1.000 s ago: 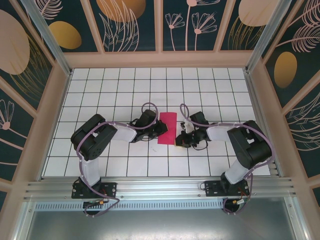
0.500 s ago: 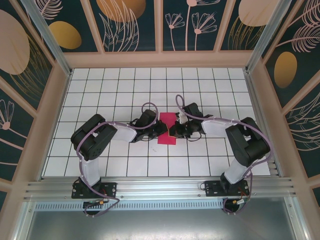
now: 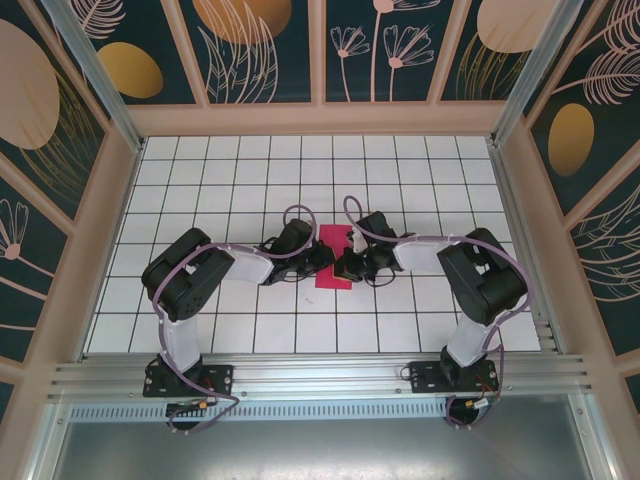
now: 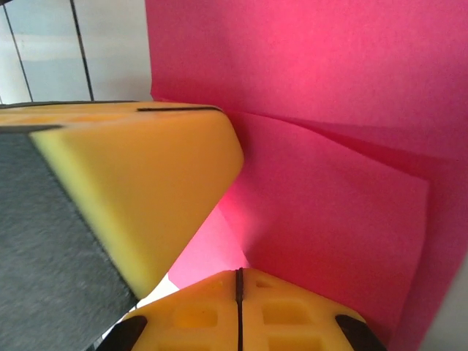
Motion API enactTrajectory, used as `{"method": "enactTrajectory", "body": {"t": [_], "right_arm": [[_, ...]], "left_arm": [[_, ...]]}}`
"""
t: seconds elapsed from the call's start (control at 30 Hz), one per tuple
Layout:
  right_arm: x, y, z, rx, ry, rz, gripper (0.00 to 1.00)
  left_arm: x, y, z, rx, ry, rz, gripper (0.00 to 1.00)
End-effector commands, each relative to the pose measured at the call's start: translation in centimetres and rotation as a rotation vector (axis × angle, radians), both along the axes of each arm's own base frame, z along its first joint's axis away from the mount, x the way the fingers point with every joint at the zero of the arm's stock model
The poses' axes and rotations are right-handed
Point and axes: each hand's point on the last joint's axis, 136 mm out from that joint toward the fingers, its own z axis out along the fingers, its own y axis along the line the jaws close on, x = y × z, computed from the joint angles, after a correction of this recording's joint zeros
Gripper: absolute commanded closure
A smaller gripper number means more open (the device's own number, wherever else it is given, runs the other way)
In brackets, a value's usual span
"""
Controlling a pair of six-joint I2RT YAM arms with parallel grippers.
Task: Fold a paper plane with a square sheet of paper (pick it up from the middle)
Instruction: Fold the triangle a second time at the center of the table.
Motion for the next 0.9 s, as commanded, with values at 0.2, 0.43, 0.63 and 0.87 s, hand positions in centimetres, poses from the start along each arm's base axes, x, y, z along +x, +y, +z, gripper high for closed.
{"method": "enactTrajectory", "body": {"t": [0.2, 0.43, 0.63, 0.87], "right_arm": [[0.6, -1.2, -2.2, -0.105, 0.017, -0.047, 0.93], [-1.9, -1.8, -2.4, -0.005, 0.087, -0.017, 0.93], [-2.5, -3.5, -2.8, -0.029, 0.109, -0.020, 0.92], [-2.5, -3.5, -1.7, 0.002, 0.083, -0.011, 0.91]], "left_arm": [[-0.8, 2.1, -2.7, 0.112, 0.050, 0.030, 0.87], [-0.9, 2.2, -2.8, 0.114, 0.050, 0.031, 0.87], [-1.0, 2.3, -3.1, 0.119, 0.056, 0.031, 0.87], [-0.9, 2.2, -3.0, 0.118, 0.056, 0.028, 0.87]]}}
